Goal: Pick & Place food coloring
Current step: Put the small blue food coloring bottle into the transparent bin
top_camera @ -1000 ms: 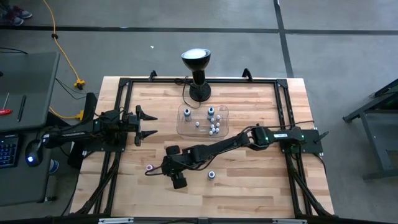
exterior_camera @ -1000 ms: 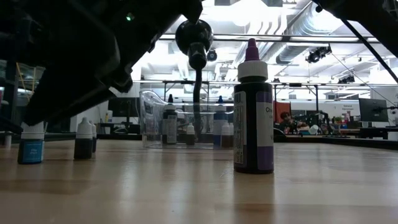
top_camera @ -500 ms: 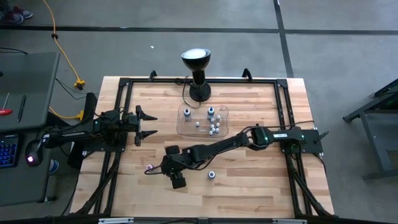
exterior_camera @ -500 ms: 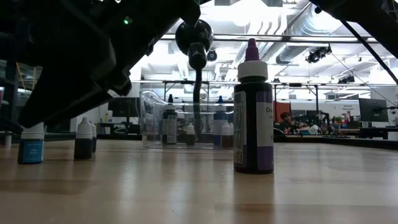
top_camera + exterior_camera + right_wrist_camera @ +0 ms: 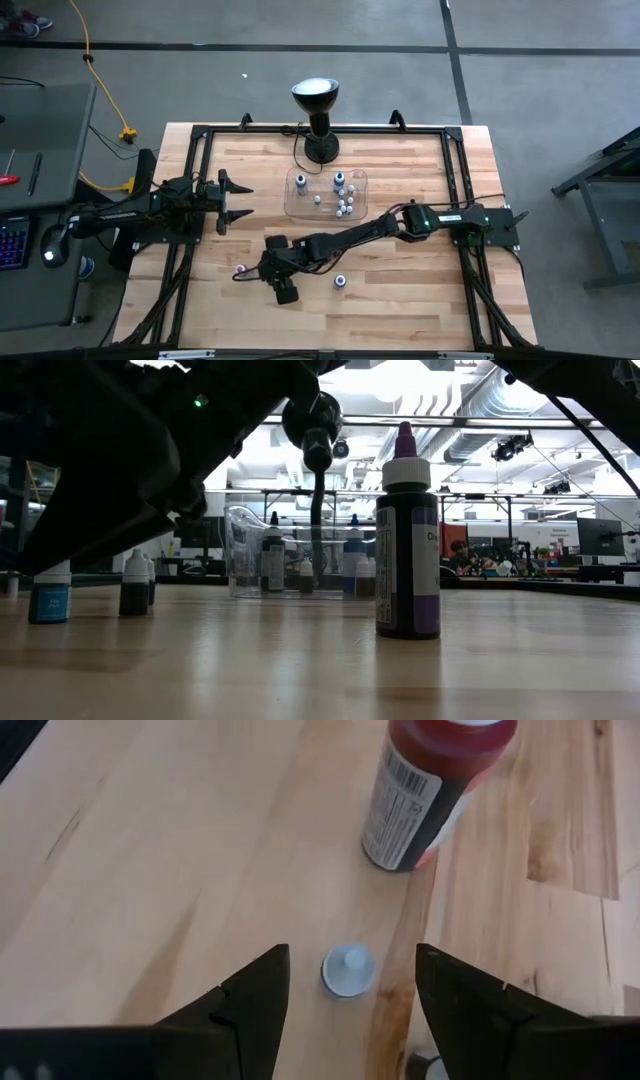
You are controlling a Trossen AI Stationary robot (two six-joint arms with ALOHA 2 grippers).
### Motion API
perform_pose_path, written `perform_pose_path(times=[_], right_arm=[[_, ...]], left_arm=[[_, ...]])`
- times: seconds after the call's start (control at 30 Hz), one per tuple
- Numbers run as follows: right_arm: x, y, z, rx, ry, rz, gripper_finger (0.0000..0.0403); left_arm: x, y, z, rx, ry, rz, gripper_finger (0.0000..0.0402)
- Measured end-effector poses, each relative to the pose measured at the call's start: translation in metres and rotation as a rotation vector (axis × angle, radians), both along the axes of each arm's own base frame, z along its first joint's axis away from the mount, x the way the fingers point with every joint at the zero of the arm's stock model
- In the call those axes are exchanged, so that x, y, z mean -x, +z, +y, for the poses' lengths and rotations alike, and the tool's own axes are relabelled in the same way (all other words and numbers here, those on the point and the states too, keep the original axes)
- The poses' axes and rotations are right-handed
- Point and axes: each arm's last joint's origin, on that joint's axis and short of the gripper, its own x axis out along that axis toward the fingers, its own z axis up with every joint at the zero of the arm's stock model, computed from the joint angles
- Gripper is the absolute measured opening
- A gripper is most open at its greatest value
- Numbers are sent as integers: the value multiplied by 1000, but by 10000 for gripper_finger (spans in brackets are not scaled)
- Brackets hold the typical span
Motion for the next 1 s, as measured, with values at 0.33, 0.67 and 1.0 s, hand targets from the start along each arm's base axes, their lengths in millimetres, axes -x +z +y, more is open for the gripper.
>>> perform_pose_path(times=[0.33,0.67,1.0], right_arm=[[1,-1,-1,-13,-21,26,203],[1,-1,0,-13,-20,26,149],[2,-1,0,-24,-8,27,114]], left_arm=[[0,0,0,0,0,0,278],[0,0,0,0,0,0,278],[0,0,0,0,0,1,278]])
